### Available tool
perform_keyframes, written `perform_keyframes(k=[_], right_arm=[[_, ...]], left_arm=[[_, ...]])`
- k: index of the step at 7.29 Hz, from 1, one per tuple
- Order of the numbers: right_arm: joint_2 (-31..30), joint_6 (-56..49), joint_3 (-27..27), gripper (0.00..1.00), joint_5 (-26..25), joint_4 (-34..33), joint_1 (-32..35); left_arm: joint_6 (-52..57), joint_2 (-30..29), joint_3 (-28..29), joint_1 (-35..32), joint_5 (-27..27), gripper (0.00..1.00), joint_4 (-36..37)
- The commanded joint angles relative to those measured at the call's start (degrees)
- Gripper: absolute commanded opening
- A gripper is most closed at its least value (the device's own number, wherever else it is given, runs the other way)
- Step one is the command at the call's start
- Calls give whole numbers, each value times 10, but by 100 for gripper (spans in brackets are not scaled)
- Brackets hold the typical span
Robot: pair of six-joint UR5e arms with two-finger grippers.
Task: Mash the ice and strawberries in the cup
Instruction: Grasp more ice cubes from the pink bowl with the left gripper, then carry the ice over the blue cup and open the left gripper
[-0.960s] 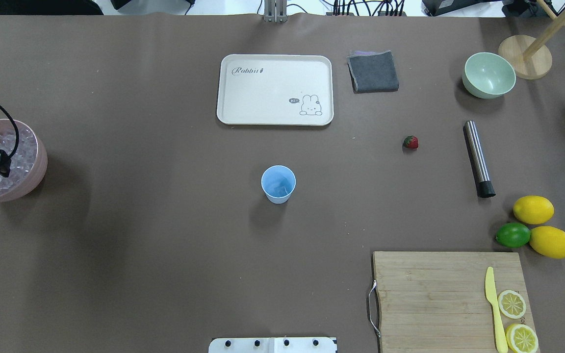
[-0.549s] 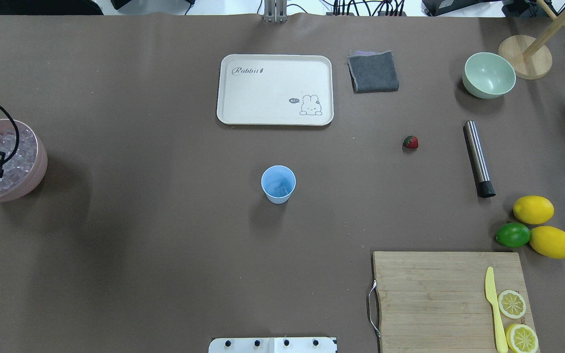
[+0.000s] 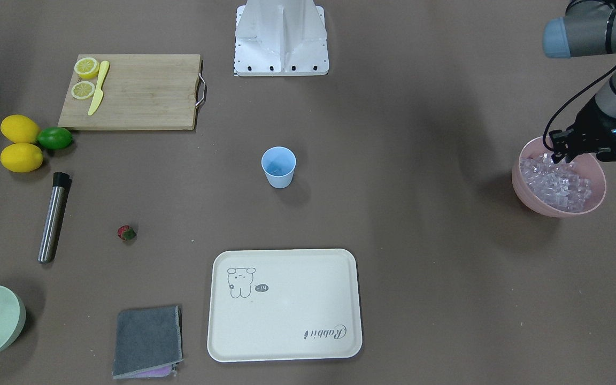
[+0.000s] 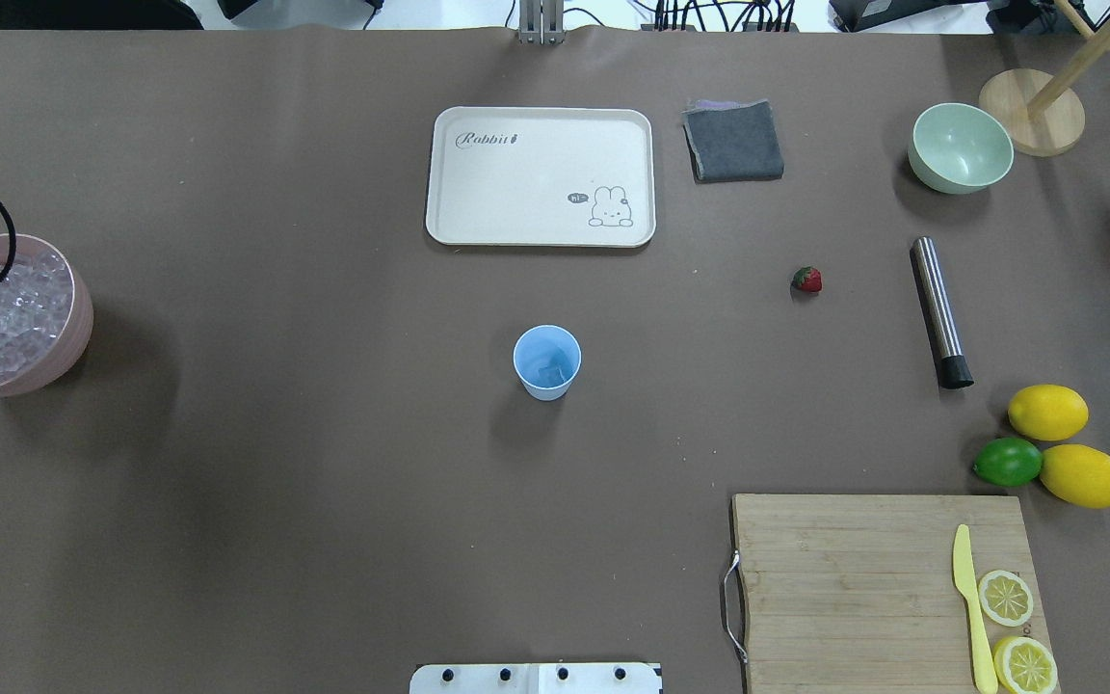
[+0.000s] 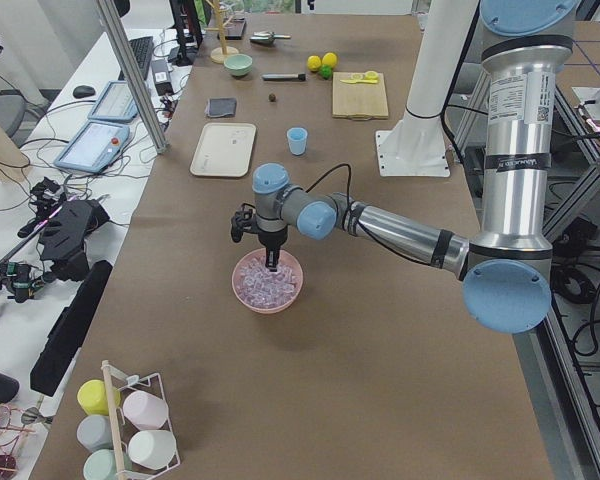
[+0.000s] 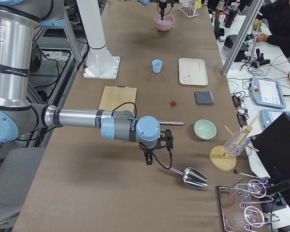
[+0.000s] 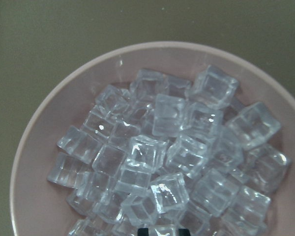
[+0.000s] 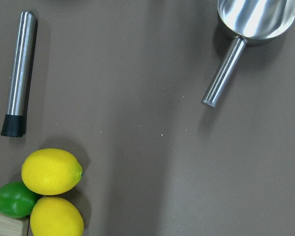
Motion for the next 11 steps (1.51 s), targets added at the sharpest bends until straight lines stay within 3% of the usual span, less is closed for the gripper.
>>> perform_keyframes(k=[1,2,3,5,8,11], right_arm=[[0,0,1,100,1,0,0],[0,0,1,100,1,0,0],[1,0,1,100,2,0,0],[1,0,-2,100,2,0,0],[2,0,0,100,3,0,-1],[2,0,-3,100,21,0,-1]], left_arm=[[-11,-43,-54,-25,-22,0,32],[-69,-96,-55,-7,-49,0,31],[-148,-142,-60,55,-41,0,29],[-321,-268,-28,179,37,0,35],[-376,-402,75,277,135,0,33],[-411,-455,120,332,176,0,27]])
